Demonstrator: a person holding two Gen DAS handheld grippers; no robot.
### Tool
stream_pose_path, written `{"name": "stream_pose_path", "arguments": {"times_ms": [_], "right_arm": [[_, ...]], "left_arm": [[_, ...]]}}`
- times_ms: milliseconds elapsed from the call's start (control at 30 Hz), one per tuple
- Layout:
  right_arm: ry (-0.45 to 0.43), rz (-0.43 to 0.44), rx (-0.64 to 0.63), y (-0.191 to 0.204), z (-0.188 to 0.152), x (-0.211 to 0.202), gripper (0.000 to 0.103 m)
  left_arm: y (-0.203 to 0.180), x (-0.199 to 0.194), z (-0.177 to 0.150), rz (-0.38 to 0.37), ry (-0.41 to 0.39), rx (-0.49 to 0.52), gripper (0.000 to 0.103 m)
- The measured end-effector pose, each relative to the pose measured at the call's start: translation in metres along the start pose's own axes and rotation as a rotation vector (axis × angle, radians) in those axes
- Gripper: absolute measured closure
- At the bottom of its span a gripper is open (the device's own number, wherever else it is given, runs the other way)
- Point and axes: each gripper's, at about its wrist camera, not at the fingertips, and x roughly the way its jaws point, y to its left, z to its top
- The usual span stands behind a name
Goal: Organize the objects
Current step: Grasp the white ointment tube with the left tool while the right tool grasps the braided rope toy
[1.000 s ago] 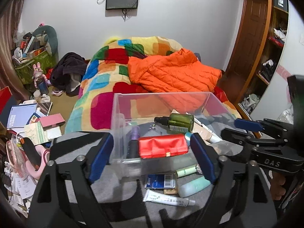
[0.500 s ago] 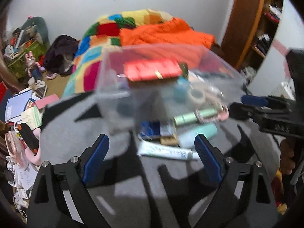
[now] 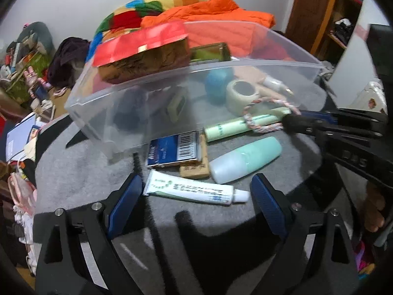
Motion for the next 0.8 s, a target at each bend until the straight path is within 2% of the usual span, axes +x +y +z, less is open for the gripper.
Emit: {"name": "stream_pose_path", "arguments": {"times_ms": [133, 167, 233, 367, 500, 700, 800], "right_arm": [[-0.020, -0.001, 0.004, -0.001, -0.004, -0.008, 0.090], [-0.025, -0.002, 0.006, -0.001, -0.005, -0.011, 0.090], [-0.040, 0.002, 0.010, -0.004, -0.005, -0.017, 0.090], [-0.083, -0.014, 0.005, -0.005, -0.009, -0.035, 0.090], [-0.112, -0.014, 0.004, -0.006, -0.009, -0.049, 0.090], [-0.155, 0.004, -0.021, 0.006, -0.006, -0.066, 0.090], [-0.178, 0.008, -0.042, 0.013, -0.006, -0.075, 0.090]], "left_arm": [[0.013, -0.006, -0.008, -0.009, 0.000, -0.058, 0.023], [0.017, -0.008, -0.011, -0.012, -0.002, -0.071, 0.032], [0.024, -0.013, -0.021, -0.006, 0.005, -0.085, 0.042], [0.034, -0.027, -0.038, 0.024, -0.005, -0.099, 0.048], [0.039, -0.038, -0.046, 0.057, -0.016, -0.098, 0.050], [0.035, -0.041, -0.034, 0.041, -0.047, -0.098, 0.050], [0.033, -0.029, -0.028, 0.094, -0.049, -0.090, 0.051]]}}
